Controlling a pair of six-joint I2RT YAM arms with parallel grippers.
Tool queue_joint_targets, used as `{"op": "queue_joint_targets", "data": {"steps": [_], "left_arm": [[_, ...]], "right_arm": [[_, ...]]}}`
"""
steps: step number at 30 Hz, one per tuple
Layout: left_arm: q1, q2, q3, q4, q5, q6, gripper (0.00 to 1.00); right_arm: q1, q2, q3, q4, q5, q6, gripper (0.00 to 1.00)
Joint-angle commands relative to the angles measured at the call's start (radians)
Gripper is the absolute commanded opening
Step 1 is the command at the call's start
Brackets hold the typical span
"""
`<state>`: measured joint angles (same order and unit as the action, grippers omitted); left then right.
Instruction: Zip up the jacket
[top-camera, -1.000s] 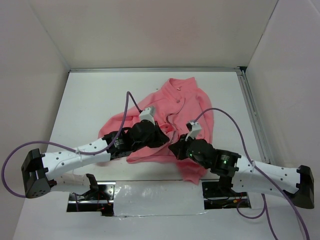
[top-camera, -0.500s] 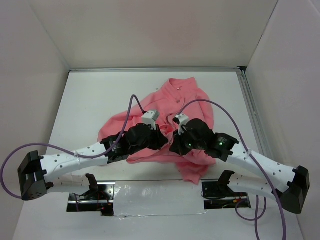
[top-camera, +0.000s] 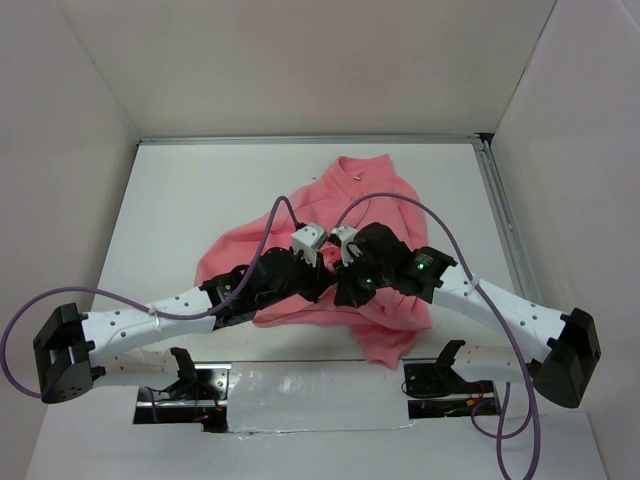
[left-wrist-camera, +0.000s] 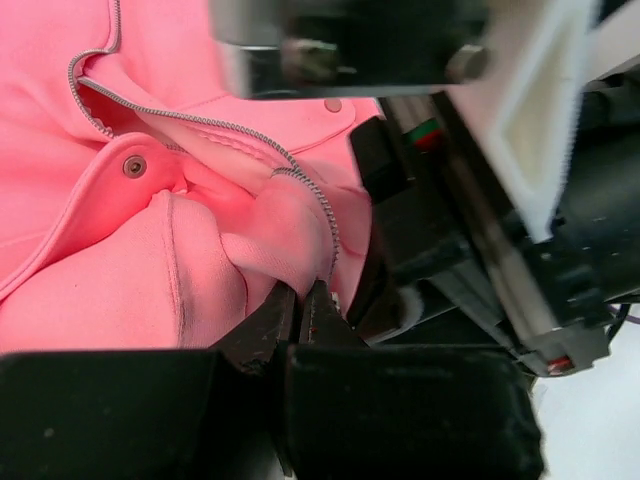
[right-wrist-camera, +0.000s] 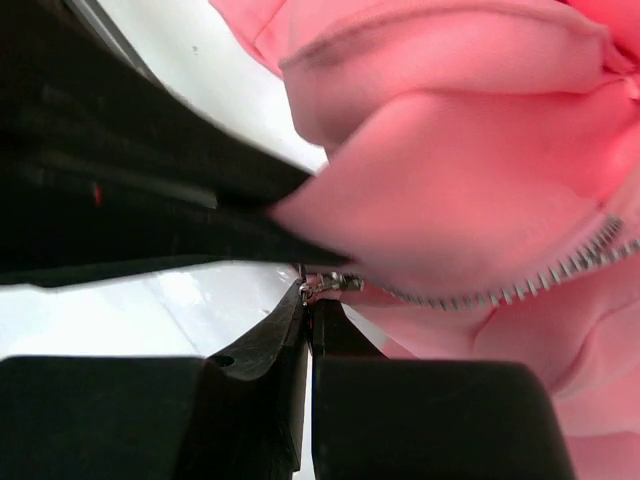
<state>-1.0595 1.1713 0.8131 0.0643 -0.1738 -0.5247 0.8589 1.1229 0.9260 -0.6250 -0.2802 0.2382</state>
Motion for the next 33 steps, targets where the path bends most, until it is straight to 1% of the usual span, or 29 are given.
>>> {"op": "queue_joint_targets", "data": {"steps": [1,3,5,7,8,13,15,16,17,24,28,29,33], "left_arm": [[0.0,0.019,0.018,0.069,0.019,0.005,0.0],[0.0,0.024,0.026,0.054,0.01,-0.017,0.0],[0.0,0.021,0.023,0.057,0.02,-0.023,0.0],[-0.002,0.016,0.017,0.066,0.026,-0.026,0.0],[0.0,0.011,0.014,0.068,0.025,-0.034,0.0],[0.0,-0.019,0.001,0.061,0.026,-0.051,0.0],[-0.002,-0.032,-0.006,0.065,0.042,-0.049,0.0],[0.0,-0.041,-0.011,0.063,0.043,-0.051,0.0],[0.0,-0.047,-0.014,0.066,0.046,-0.047,0.0],[0.0,-0.041,-0.019,0.088,0.077,-0.023,0.0],[-0.002,-0.032,-0.014,0.101,0.108,0.002,0.0],[0.0,-0.032,-0.014,0.103,0.109,0.002,0.0],[0.0,-0.041,-0.022,0.106,0.106,0.002,0.0]], "right_arm": [[0.0,0.003,0.042,0.217,-0.13,0.064,0.0],[-0.014,-0.02,0.016,0.257,-0.067,0.13,0.0],[-0.032,-0.048,0.023,0.236,-0.059,0.162,0.0],[-0.055,-0.063,0.031,0.208,-0.073,0.174,0.06],[-0.06,-0.08,0.024,0.208,-0.074,0.187,0.06],[-0.084,-0.121,-0.025,0.188,-0.033,0.2,0.11],[-0.095,-0.124,-0.035,0.186,-0.04,0.199,0.11],[-0.1,-0.124,-0.044,0.191,-0.054,0.193,0.14],[-0.101,-0.127,-0.047,0.197,-0.062,0.19,0.14],[-0.107,-0.081,-0.032,0.211,-0.188,0.125,0.2],[-0.107,-0.051,-0.016,0.215,-0.185,0.116,0.21],[-0.106,-0.045,-0.012,0.219,-0.188,0.115,0.22],[-0.112,-0.018,-0.004,0.228,-0.162,0.144,0.23]]}}
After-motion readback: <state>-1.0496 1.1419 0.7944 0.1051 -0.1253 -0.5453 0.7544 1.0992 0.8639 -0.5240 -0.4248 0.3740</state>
